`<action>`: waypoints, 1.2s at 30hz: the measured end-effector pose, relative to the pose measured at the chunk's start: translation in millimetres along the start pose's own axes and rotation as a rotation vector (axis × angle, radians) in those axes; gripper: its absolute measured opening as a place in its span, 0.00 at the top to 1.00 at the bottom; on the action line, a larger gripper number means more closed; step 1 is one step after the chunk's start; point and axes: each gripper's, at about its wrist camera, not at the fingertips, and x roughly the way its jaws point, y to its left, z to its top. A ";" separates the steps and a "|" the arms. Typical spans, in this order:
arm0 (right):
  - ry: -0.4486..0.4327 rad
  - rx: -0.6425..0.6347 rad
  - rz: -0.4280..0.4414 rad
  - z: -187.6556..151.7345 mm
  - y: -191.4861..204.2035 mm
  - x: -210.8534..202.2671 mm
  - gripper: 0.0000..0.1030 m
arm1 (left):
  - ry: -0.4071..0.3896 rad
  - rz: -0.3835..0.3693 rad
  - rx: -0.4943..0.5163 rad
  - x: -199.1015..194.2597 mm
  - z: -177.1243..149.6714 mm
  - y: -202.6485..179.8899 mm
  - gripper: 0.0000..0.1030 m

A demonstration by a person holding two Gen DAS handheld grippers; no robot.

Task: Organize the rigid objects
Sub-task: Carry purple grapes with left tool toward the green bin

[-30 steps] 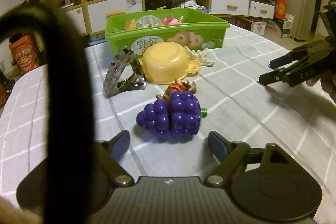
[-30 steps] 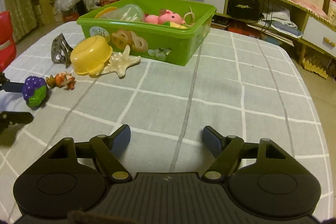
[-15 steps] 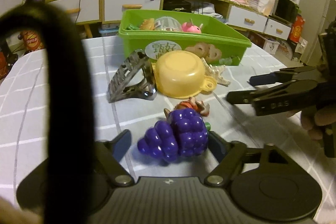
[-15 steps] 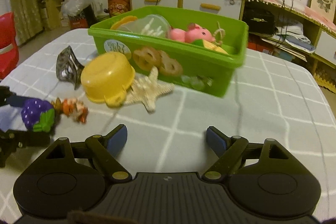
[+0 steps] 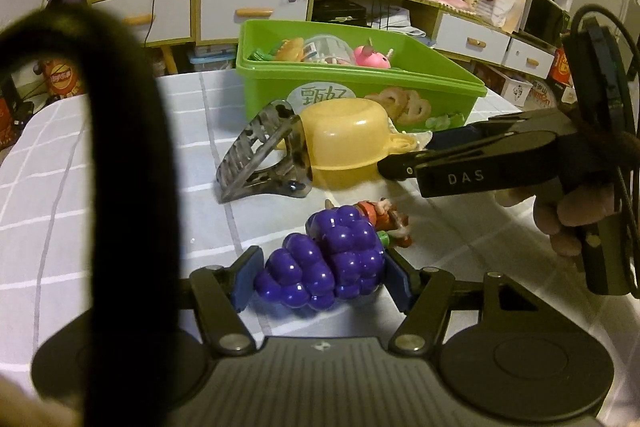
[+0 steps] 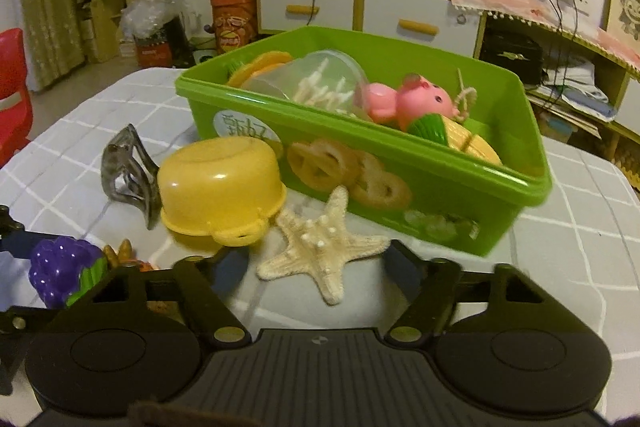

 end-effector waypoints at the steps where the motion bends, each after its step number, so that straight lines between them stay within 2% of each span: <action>1: 0.004 -0.005 -0.009 1.1 1.9 -0.3 0.31 | -0.002 0.004 0.000 0.0 0.0 0.4 0.63; 17: 0.101 0.026 -0.014 -19.1 -20.6 -35.1 0.32 | 0.020 0.056 -0.042 0.3 1.9 1.9 0.63; 24: 0.151 0.059 -0.074 -26.9 -39.8 -52.3 0.32 | 0.029 0.069 -0.055 0.2 10.6 0.1 0.64; 36: 0.157 0.124 -0.133 -25.2 -59.8 -73.2 0.32 | 0.010 0.044 -0.069 -7.5 18.2 -1.7 0.64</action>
